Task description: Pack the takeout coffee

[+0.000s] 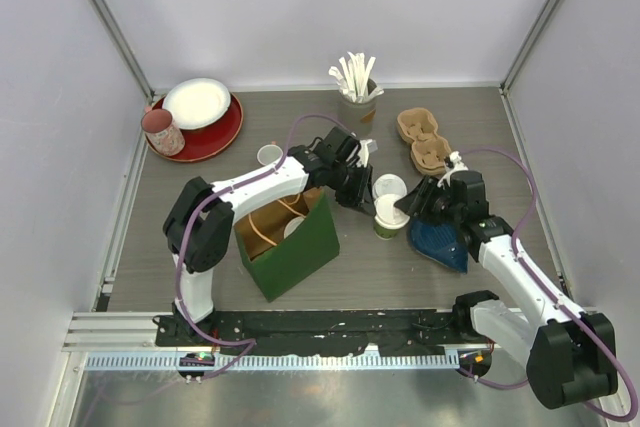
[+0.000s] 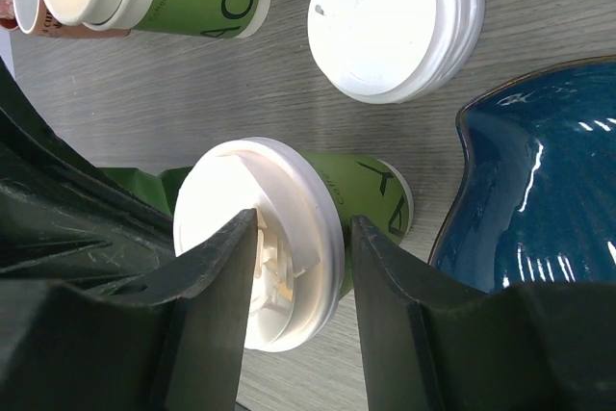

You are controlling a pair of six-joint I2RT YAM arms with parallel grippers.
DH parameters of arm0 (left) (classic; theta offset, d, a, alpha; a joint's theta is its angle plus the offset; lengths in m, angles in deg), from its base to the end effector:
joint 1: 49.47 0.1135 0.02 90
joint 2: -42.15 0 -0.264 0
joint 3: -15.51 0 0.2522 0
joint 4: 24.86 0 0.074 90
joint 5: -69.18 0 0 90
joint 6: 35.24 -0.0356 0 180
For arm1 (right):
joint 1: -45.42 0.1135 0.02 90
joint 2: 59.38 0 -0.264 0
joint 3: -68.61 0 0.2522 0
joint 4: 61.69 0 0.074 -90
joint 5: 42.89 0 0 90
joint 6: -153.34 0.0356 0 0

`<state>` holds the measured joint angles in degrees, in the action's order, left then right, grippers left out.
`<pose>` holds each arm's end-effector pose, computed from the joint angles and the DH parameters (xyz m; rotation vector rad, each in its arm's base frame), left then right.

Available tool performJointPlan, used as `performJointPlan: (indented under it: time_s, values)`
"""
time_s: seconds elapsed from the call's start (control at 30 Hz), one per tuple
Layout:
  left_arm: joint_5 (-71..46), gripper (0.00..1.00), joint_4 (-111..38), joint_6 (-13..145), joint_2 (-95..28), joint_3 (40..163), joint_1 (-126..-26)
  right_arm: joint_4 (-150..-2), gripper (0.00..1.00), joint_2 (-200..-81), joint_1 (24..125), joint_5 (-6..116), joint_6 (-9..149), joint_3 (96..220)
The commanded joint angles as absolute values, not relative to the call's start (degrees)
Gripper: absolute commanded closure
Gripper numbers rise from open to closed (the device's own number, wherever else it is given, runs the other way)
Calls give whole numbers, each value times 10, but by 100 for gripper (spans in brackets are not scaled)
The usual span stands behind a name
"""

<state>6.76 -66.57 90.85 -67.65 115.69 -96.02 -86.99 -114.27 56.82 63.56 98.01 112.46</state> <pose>0.2797 -0.3192 0.2373 0.4812 2.6874 -1.1316 0.1968 0.0500 0.2171 0.2960 2.2623 0.7530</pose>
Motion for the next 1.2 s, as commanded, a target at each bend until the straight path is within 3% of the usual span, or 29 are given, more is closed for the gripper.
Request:
performJointPlan:
  time_s: [0.0, 0.53, 0.87, 1.17]
  values:
    - [39, 88, -658, 918, -727, 1112, -968, -884, 54, -1134, 573, 646, 1000, 1100]
    - [29, 90, -696, 891, -729, 1165, -968, -929, 53, -1135, 573, 622, 972, 1139]
    - [26, 79, -731, 856, -696, 1224, -968, -973, 48, -1155, 574, 619, 933, 1195]
    - [32, 75, -744, 844, -691, 1253, -968, -1016, 44, -1155, 574, 607, 905, 1239]
